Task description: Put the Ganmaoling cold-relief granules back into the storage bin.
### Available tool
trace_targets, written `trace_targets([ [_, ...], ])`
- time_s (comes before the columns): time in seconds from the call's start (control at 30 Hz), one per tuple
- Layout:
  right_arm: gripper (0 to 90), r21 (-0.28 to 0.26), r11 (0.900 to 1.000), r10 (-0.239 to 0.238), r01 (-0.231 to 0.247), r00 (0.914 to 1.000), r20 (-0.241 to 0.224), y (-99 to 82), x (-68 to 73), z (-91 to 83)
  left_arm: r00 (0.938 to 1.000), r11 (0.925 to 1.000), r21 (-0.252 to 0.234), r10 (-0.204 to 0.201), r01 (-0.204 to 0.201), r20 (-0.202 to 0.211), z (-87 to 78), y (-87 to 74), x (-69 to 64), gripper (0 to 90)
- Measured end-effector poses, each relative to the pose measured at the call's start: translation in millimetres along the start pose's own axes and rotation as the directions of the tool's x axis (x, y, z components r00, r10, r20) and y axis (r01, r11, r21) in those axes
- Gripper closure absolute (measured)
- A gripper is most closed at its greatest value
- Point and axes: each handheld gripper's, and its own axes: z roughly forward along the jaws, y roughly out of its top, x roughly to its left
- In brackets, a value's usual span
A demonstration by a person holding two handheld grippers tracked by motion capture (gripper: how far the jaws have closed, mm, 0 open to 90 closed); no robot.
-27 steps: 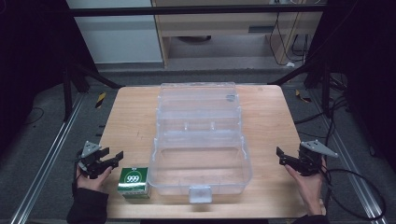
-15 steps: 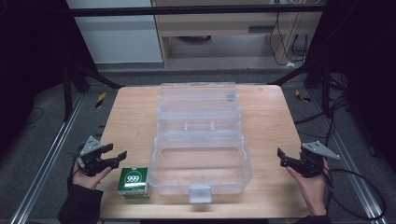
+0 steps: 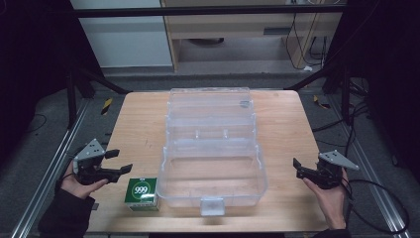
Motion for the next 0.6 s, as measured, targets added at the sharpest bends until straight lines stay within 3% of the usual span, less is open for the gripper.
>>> trace_targets([
  [0.03, 8.2, 0.0, 1.0, 0.0, 0.0, 1.0, 0.0, 0.0, 0.0, 0.0, 1.0, 1.0, 0.0, 0.0, 0.0, 0.0, 0.0, 0.0, 0.0, 21.9],
  [0.17, 7.5, 0.007, 0.9999, -0.011, 0.011, 0.9999, -0.006, -0.5, 0.9, 0.7, 0.9962, 0.9972, 0.033, 0.066, -0.068, 0.057, -3.7, 7.1, -7.0, 20.2],
  [0.27, 7.1, 0.011, 0.9999, -0.011, 0.011, 0.9999, -0.011, -0.6, 1.5, 0.7, 0.9937, 0.9957, 0.043, 0.078, -0.082, 0.08, -4.4, 8.9, -8.7, 19.3],
  [0.47, 6.6, 0.024, 0.9993, -0.029, 0.029, 0.9994, -0.019, -2.0, 2.0, 1.5, 0.9844, 0.9855, 0.102, 0.123, -0.136, 0.126, -4.6, 11.3, -12.4, 15.8],
  [0.53, 6.3, 0.029, 0.9991, -0.032, 0.032, 0.9992, -0.024, -2.3, 2.8, 1.6, 0.9764, 0.979, 0.115, 0.149, -0.168, 0.156, -4.7, 11.7, -16.3, 15.0],
  [0.6, 6.2, 0.029, 0.999, -0.035, 0.035, 0.9991, -0.025, -2.4, 2.8, 1.8, 0.9727, 0.9763, 0.118, 0.16, -0.181, 0.168, -4.5, 11.7, -18.2, 14.4],
])
